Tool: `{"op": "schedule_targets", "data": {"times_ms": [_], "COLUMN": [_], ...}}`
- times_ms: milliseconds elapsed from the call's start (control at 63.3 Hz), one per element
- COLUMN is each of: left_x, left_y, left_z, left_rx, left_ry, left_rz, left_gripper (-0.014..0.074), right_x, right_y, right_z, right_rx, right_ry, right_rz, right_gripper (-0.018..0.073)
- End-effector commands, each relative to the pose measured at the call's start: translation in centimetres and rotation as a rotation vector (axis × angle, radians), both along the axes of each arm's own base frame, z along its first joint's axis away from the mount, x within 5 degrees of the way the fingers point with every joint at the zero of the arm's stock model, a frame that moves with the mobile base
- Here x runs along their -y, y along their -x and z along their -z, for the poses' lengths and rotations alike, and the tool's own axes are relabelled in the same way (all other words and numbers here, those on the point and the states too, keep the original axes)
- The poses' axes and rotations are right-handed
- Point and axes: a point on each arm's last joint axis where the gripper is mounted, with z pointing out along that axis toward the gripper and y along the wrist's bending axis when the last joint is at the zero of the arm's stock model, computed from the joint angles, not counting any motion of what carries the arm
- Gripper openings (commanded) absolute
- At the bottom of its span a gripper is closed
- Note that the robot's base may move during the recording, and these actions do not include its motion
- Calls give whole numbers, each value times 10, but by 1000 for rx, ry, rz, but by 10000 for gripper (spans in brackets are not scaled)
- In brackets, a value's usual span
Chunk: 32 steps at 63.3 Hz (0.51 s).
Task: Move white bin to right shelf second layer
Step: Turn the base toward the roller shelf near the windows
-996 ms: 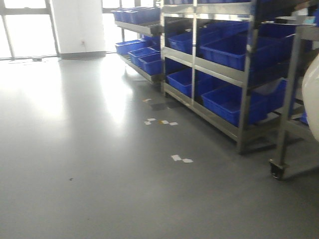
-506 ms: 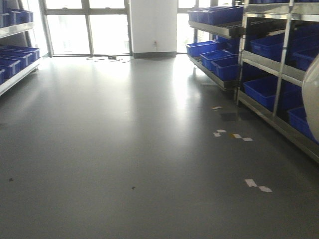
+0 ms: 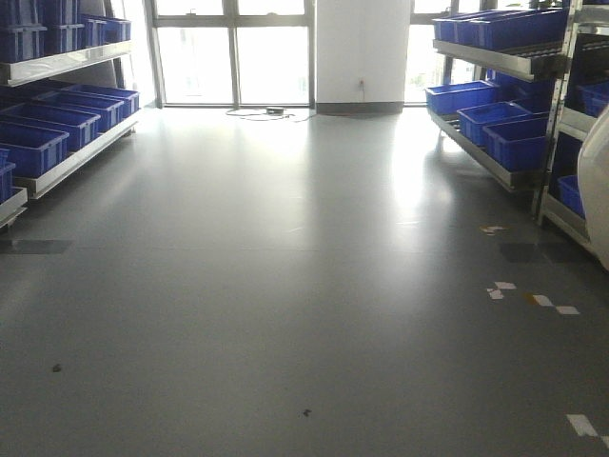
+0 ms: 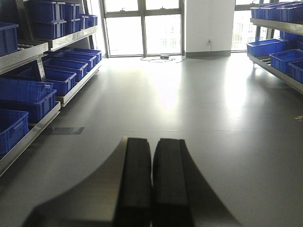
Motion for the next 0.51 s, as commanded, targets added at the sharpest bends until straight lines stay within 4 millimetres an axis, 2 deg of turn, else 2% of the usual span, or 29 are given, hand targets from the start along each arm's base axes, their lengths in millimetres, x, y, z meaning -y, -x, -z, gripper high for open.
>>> {"op": "schedule_targets", "data": {"times_ms": [0,490], "left_x": [0,0], "left_y": [0,0], "left_z": [4,4], "left_rx": [60,60], "left_ry": [10,10], "left_rz": [-3,-3], "left_gripper": [85,85], "right_x": [1,1], "right_y": [-4,-4], "right_z": [-18,-18], "right_rx": [119,119], "right_ry": [-5,-5], "right_rz": [16,16], "right_gripper": [58,58]}}
